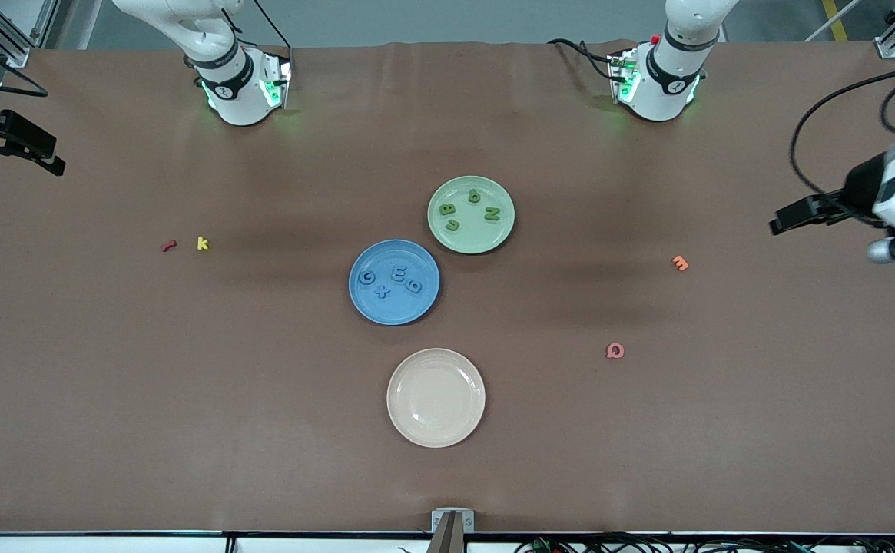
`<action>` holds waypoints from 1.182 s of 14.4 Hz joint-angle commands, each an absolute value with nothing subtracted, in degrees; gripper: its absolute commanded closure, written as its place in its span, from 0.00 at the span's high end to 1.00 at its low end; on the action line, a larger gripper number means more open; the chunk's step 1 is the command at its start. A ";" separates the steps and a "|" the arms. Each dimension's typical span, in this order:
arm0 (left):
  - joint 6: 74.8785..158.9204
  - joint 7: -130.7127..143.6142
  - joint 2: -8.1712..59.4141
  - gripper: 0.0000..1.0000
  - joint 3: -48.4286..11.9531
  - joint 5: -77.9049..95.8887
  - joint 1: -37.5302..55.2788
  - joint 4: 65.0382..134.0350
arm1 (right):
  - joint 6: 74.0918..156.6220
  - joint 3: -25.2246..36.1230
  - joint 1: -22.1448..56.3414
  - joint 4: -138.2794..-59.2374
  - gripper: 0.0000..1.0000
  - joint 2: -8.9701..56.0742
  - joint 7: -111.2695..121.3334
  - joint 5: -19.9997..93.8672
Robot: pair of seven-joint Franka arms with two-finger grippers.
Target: Sort letters by color into matching plates
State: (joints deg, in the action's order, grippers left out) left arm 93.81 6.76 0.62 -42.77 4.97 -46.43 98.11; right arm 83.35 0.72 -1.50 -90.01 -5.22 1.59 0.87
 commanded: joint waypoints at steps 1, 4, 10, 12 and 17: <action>93.08 4.13 -1.49 0.96 -41.31 6.50 -46.67 96.70 | 83.41 0.44 -2.11 -91.23 1.00 -6.50 2.29 0.97; 92.99 3.96 -0.97 0.97 -41.13 5.72 -46.58 92.56 | 83.41 0.44 -2.02 -91.32 1.00 -6.50 2.29 0.97; 93.08 1.14 1.23 0.98 -36.75 2.91 -41.24 87.63 | 83.85 0.44 -1.93 -91.23 1.00 -6.77 2.29 1.32; 93.08 0.88 1.32 0.98 -32.55 1.15 -35.89 87.63 | 83.41 0.44 -1.93 -91.23 1.00 -6.85 2.28 1.23; 92.99 0.70 1.14 0.99 -9.97 1.41 -13.92 87.63 | 83.85 0.35 -1.93 -91.23 1.00 -6.77 2.29 1.23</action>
